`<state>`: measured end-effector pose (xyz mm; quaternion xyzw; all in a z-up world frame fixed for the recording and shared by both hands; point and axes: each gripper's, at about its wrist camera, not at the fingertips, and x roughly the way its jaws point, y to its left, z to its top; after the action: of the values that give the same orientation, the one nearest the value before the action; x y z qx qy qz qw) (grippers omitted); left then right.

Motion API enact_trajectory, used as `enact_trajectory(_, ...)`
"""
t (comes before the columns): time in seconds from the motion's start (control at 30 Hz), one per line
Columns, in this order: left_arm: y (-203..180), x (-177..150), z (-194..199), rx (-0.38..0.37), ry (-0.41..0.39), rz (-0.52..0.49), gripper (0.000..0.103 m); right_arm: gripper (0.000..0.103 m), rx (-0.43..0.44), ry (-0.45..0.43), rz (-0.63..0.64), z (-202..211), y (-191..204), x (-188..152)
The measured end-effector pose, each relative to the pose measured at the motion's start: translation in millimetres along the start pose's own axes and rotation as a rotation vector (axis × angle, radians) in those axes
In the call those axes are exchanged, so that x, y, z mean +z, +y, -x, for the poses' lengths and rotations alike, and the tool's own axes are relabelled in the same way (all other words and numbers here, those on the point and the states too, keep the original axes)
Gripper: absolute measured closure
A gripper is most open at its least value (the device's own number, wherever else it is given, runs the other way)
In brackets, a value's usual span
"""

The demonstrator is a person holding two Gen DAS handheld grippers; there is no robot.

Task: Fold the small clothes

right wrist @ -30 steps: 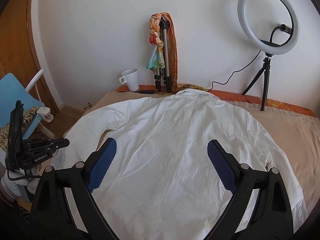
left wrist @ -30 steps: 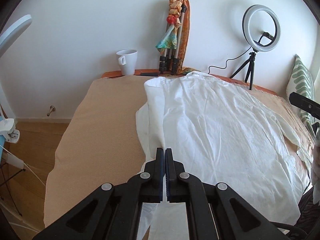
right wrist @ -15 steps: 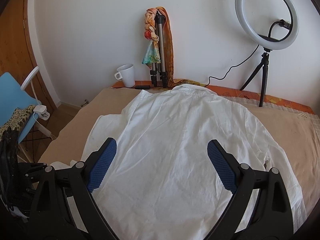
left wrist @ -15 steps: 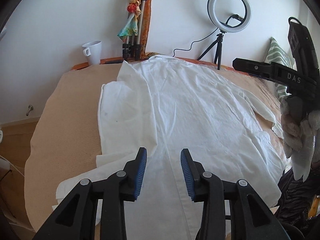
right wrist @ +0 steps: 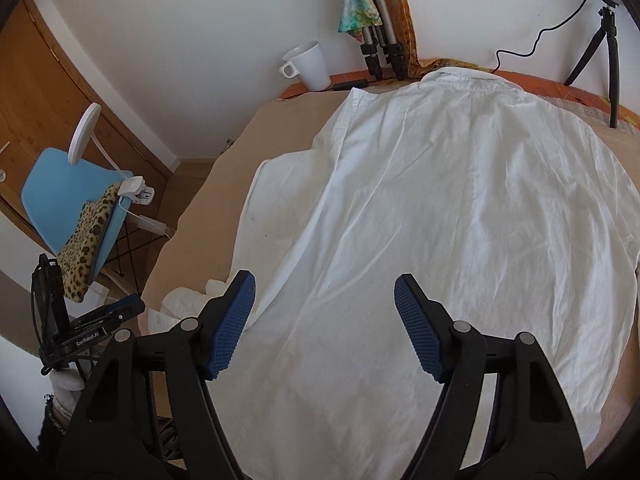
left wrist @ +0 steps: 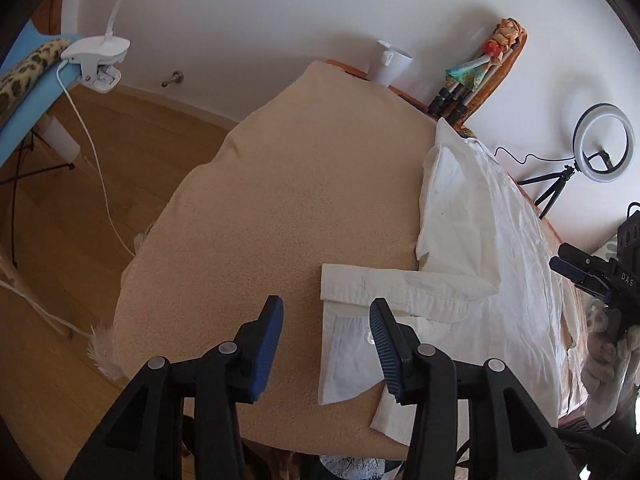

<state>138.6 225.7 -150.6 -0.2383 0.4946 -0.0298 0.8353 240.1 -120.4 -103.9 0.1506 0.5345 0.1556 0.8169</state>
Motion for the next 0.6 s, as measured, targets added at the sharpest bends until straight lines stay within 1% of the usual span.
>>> enact_trajectory(0.07,17,-2,-8,-0.083,0.044,0.105,0.055,0.028,0.028,0.058,-0.036,-17,0,4)
enact_trajectory(0.1,22,-2,-11,-0.117,0.052,0.146,0.058,0.028,0.030,0.079,-0.051,-24,1,6)
enact_trajectory(0.17,23,-1,-12,-0.167,0.038,0.179,0.070,0.028,0.031,0.106,-0.064,-37,3,9)
enact_trajectory(0.2,19,0,-11,-0.169,0.031,0.160,0.076,0.031,0.027,0.112,-0.066,-43,4,11)
enact_trajectory(0.3,-8,-1,-1,-0.157,-0.009,0.017,0.094,0.039,0.022,0.128,-0.075,-58,8,15)
enact_trajectory(0.37,-25,-5,4,-0.156,-0.027,-0.061,0.096,0.045,0.023,0.144,-0.079,-67,10,18)
enact_trajectory(0.43,-37,-10,9,-0.134,-0.041,-0.116,0.099,0.050,0.014,0.154,-0.078,-74,12,18)
enact_trajectory(0.47,-43,-13,13,-0.120,-0.057,-0.152,0.099,0.056,0.006,0.158,-0.073,-78,14,18)
enact_trajectory(0.53,-59,-22,25,-0.104,-0.097,-0.236,0.101,0.066,-0.008,0.166,-0.063,-82,17,17)
enact_trajectory(0.6,-76,-35,39,-0.104,-0.135,-0.324,0.102,0.071,-0.005,0.174,-0.061,-85,18,17)
